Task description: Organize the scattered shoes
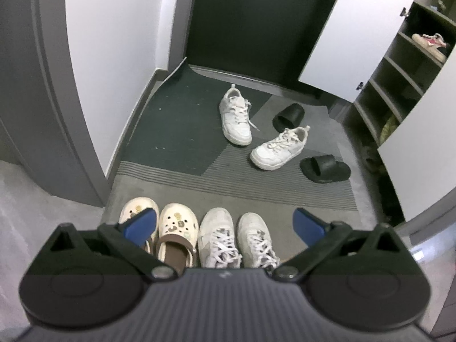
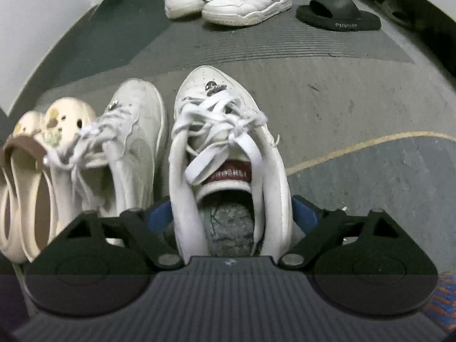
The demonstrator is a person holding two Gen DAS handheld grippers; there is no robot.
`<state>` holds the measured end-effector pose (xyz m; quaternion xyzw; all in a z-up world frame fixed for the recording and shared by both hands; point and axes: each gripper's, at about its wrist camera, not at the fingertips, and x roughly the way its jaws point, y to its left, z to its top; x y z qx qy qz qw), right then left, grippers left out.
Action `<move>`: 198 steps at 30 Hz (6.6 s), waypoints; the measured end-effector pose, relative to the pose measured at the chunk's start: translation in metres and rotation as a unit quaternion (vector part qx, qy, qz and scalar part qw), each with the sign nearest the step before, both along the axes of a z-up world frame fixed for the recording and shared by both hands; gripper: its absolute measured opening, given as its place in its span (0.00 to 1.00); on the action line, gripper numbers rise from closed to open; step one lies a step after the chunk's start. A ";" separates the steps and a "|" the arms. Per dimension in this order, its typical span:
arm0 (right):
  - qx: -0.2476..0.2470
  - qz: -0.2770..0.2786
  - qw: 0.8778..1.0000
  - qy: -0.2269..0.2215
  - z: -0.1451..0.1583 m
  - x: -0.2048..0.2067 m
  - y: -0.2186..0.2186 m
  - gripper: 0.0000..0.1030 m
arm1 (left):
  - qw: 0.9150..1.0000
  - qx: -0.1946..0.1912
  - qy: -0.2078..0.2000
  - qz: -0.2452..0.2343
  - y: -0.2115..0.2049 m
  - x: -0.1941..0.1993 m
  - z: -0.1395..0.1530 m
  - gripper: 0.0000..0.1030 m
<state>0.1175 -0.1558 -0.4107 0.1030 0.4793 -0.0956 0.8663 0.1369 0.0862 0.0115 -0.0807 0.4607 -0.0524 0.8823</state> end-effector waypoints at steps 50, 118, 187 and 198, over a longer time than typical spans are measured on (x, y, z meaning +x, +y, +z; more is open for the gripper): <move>0.186 -0.024 0.945 -0.268 0.421 -0.097 -0.071 1.00 | 0.985 0.157 -0.001 -0.075 -0.124 0.206 -0.131 1.00; 0.352 -0.120 0.923 -0.096 0.321 -0.019 -0.065 1.00 | 0.950 0.200 0.012 -0.240 -0.067 0.260 -0.347 0.82; 0.599 -0.383 0.699 -0.071 -0.085 0.260 -0.049 0.52 | 0.993 0.084 0.034 0.077 -0.062 0.142 -0.036 1.00; 0.572 -0.424 0.701 -0.030 -0.128 0.289 -0.054 0.12 | 0.986 0.082 0.057 0.131 -0.048 0.195 -0.070 1.00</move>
